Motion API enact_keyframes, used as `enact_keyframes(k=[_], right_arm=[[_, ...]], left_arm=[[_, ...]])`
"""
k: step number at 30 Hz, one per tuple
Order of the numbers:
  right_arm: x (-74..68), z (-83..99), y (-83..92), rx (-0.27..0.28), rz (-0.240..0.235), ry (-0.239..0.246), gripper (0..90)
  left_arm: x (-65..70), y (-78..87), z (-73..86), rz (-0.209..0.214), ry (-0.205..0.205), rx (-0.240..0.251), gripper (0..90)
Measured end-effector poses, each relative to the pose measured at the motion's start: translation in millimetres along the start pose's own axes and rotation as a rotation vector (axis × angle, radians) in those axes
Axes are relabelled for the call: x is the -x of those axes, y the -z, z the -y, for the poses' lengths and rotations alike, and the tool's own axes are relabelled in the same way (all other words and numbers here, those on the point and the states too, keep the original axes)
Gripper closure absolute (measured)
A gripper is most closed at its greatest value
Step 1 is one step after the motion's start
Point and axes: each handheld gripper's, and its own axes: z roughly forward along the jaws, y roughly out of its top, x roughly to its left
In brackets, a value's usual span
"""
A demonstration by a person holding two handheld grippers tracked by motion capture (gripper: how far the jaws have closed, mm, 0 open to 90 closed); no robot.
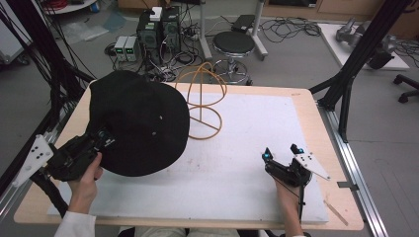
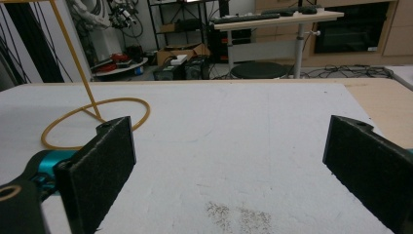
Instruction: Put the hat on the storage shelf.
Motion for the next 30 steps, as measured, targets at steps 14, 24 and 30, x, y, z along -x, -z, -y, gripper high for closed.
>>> enact_keyframes(k=[14, 24, 30], right_arm=[[-0.1, 0.0, -0.6, 0.006, -0.011, 0.000, 4.1], [-3.6, 0.3, -0.6, -0.002, -0.024, 0.011, 4.1], [-3.2, 0.3, -1.0, 0.001, -0.025, 0.009, 4.1]], left_arm=[[0.1, -53.4, -11.3, 0.008, 0.009, 0.052, 86.5], [-1.1, -87.4, -20.2, 0.021, -0.005, 0.053, 86.5], [-4.9, -107.5, -27.4, 0.009, -0.007, 0.053, 86.5]])
